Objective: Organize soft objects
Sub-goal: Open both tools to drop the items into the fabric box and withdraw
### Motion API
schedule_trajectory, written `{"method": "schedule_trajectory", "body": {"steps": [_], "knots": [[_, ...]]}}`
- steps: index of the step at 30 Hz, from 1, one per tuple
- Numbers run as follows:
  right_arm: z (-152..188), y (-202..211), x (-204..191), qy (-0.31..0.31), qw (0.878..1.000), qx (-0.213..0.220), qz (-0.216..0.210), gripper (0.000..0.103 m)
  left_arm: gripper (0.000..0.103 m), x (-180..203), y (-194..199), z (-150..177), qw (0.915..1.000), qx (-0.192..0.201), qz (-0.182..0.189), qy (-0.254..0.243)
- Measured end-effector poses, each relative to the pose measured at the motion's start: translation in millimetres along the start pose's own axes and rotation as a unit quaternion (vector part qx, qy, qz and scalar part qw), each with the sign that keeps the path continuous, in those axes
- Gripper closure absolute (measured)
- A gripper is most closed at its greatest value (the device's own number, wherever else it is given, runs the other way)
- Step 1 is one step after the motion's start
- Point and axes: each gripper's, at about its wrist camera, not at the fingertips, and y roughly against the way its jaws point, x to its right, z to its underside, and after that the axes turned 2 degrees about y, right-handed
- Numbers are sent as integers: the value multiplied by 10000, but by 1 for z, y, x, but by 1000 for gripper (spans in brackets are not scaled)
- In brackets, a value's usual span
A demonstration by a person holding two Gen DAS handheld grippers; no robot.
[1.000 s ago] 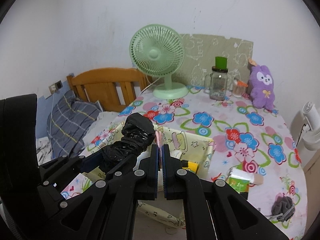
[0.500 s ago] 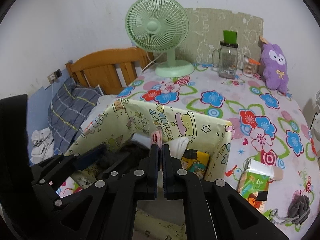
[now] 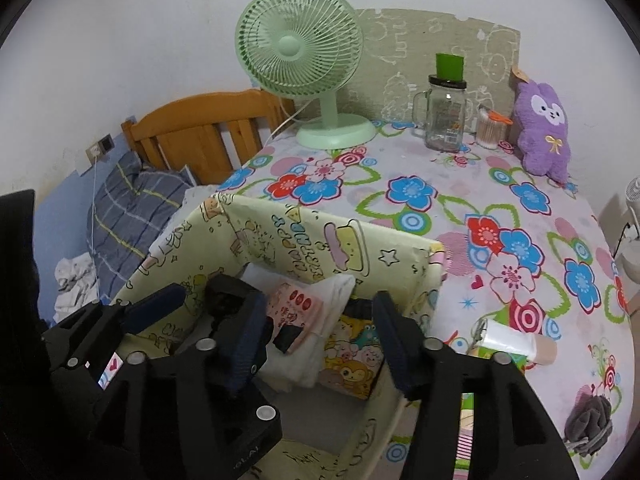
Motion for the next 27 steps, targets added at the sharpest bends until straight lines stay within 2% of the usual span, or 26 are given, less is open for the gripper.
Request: {"method": "schedule_trajectory", "body": {"steps": [3, 8, 11, 17, 27], "knots": [[-1, 5, 3, 14, 10000, 57, 54, 38, 21, 3, 4, -1, 10000, 32, 61, -6], [-2, 16, 7, 32, 9996, 196, 217, 22, 7, 10, 13, -3, 9998, 187, 65, -77], [-3, 22, 10, 34, 9993, 242, 272, 18, 2, 14, 19, -5, 9996, 248, 42, -122], [-5, 38, 15, 29, 9986, 382, 355, 10, 0, 20, 30, -10, 9992, 352, 35, -160], [-5, 68, 22, -16, 9970, 646, 435, 9, 0, 35, 54, -12, 9978, 603, 22, -280]]}}
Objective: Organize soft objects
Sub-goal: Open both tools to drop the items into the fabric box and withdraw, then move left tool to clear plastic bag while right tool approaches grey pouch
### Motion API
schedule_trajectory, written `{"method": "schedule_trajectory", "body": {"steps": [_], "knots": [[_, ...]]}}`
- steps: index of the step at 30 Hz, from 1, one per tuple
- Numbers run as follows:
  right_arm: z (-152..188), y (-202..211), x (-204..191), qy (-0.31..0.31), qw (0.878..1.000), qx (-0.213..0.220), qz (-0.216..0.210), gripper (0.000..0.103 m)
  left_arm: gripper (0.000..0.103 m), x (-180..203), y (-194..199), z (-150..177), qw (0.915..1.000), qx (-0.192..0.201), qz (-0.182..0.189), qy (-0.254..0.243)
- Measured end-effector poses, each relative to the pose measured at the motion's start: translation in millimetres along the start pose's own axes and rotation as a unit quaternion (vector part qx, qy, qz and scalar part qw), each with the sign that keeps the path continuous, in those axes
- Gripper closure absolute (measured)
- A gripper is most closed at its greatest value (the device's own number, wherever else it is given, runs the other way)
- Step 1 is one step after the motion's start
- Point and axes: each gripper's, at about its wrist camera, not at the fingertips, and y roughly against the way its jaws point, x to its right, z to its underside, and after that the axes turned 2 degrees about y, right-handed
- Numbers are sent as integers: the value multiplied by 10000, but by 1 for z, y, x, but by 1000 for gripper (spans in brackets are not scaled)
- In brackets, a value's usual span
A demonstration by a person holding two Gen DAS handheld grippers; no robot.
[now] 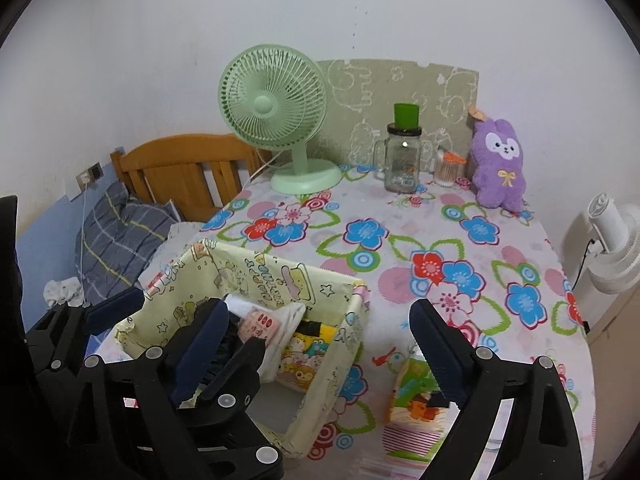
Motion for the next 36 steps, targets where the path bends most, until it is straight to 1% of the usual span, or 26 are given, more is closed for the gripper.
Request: {"method": "schedule_trajectory", "body": {"steps": [9, 14, 22, 26, 36], "knots": [[-2, 34, 12, -65, 9994, 300, 184, 7, 0, 19, 25, -6, 9994, 294, 89, -126], [-1, 52, 22, -124, 9985, 436, 293, 4, 0, 33, 37, -6, 9987, 423, 194, -209], [6, 72, 38, -233, 9973, 534, 439, 3, 0, 53, 50, -3, 9975, 514, 354, -325], [10, 82, 47, -269, 9959, 663, 557, 2, 0, 61, 54, -2, 9969, 552, 432, -354], [20, 99, 68, -395, 9935, 743, 762, 1, 0, 87, 62, 5, 9951, 607, 612, -477]]}}
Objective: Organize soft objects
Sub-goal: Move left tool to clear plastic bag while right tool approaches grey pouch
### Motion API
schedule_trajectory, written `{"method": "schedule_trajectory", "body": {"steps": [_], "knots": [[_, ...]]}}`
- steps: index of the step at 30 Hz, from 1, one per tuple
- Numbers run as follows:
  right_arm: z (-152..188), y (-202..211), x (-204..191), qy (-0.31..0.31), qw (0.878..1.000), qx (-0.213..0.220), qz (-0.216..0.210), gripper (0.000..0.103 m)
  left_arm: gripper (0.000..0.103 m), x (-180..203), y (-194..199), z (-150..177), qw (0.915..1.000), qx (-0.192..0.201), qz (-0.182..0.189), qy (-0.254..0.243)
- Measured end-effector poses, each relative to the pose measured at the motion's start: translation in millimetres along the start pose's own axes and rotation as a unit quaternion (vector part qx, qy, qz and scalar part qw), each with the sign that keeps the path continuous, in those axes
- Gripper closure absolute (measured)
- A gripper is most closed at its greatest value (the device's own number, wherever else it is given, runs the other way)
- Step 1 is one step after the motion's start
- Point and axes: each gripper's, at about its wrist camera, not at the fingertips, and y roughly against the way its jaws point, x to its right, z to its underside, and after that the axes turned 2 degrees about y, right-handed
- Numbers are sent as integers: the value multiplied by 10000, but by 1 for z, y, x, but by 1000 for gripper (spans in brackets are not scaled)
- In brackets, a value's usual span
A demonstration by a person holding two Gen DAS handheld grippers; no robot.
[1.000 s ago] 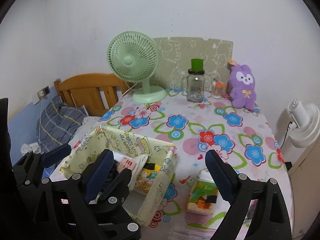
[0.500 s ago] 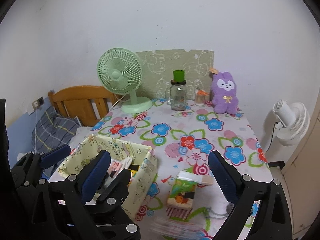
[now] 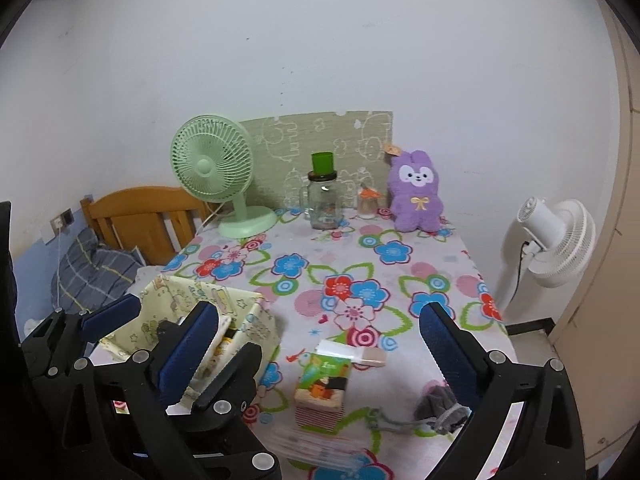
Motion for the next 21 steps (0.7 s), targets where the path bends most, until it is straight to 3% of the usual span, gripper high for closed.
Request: {"method": "schedule_trajectory", "body": {"steps": [21], "knots": [[41, -8, 39, -183, 9991, -340, 192, 1, 0, 42, -26, 32, 9986, -334, 392, -120]]}}
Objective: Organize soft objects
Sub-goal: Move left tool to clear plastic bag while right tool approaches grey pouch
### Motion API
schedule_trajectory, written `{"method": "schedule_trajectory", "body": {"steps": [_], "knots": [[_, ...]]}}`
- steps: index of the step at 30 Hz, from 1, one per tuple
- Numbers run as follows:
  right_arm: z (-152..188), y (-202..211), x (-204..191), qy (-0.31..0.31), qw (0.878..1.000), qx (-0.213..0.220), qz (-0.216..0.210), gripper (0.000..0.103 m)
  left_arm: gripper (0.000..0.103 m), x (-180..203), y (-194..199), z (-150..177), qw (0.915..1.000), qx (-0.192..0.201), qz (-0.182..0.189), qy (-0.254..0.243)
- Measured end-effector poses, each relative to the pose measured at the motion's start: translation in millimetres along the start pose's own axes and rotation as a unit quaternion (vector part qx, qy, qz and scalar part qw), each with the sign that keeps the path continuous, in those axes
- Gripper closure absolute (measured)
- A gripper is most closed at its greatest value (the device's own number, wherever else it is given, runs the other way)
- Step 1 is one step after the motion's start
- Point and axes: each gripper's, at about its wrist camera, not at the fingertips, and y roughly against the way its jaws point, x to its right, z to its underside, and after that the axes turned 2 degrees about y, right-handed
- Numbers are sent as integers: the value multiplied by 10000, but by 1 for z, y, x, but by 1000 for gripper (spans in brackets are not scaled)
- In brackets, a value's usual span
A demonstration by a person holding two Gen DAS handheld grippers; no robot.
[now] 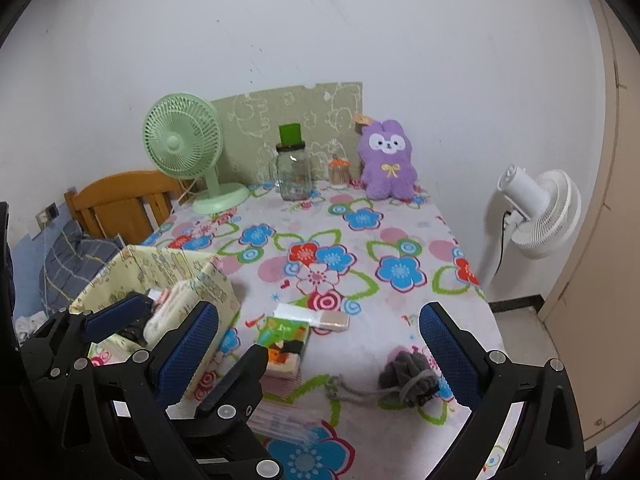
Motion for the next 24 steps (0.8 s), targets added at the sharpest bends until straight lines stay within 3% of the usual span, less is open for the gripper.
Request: {"method": "schedule_trajectory", "body": {"steps": [24], "knots": [[63, -39, 10, -192, 9980, -597, 76, 1, 1, 9, -40, 56, 9969, -680, 280, -283]]}}
